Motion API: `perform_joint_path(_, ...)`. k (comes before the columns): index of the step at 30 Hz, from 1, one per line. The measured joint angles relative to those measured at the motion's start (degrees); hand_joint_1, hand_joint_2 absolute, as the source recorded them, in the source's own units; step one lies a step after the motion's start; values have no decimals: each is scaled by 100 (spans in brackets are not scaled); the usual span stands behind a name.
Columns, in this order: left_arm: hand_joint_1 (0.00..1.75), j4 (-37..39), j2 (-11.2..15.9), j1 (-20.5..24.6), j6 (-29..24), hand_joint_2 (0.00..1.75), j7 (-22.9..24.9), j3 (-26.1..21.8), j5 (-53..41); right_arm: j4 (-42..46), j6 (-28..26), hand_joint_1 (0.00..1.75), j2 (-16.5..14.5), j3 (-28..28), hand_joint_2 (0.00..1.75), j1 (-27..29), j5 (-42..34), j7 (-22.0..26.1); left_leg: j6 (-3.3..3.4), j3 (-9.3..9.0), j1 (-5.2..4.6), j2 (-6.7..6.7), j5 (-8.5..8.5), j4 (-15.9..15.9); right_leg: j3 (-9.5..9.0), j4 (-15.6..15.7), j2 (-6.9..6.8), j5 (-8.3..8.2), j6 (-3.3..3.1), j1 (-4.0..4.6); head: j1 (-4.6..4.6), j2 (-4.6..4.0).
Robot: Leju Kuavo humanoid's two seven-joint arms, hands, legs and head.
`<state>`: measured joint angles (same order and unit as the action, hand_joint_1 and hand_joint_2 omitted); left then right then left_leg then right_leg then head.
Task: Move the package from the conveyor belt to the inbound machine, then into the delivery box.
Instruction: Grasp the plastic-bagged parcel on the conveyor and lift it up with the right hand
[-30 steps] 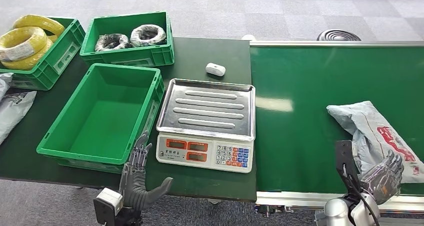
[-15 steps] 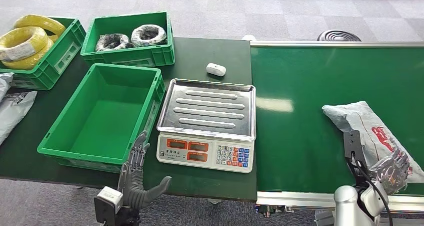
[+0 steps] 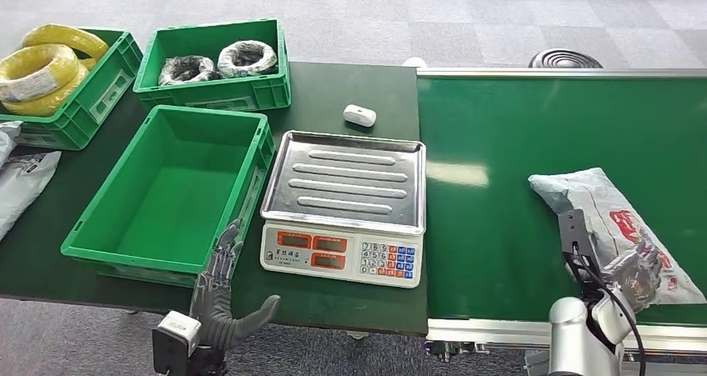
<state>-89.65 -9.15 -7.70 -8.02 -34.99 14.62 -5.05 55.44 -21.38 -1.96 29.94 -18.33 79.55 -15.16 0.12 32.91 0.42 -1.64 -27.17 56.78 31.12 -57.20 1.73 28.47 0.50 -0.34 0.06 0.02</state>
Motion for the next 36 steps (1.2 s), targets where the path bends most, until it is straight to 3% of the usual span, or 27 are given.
perform_joint_path(11, 0, -186, -150, -54, 141, 175, 125, -279, -203, 1174, 667, 0, -638, -532, 175, 679, -54, -31, 0, 0, 0, 0, 0, 0, -1, 0, 0, 0, 0, -2, 2, 0)
perform_joint_path(17, 0, -205, -189, -100, 186, 175, 124, -359, -245, 1617, 509, 0, -775, -687, 175, 948, -96, -110, 0, 0, -1, 0, 0, 0, 1, 1, 0, 0, 0, -2, 1, 0)
perform_joint_path(21, 0, -223, -224, -106, 262, 175, 127, -393, -292, 1775, 50, 0, -752, -616, 175, 979, 63, -331, 0, -1, -1, 1, 0, 0, 0, 1, 0, 0, 0, -2, 1, 0)
perform_joint_path(26, 0, -224, -241, -98, 323, 175, 137, -408, -333, 1595, 28, 0, -575, -313, 175, 845, -119, -275, 1, -1, -2, 1, 0, 0, -1, 1, 1, 0, 1, -4, 2, -1)
perform_joint_path(36, 0, -222, -241, -75, 324, 175, 135, -442, -334, 889, 750, 0, -349, 15, 175, 422, -961, 292, 0, -1, -1, 1, 0, 0, 0, 1, 1, 0, 0, -2, 1, 0)
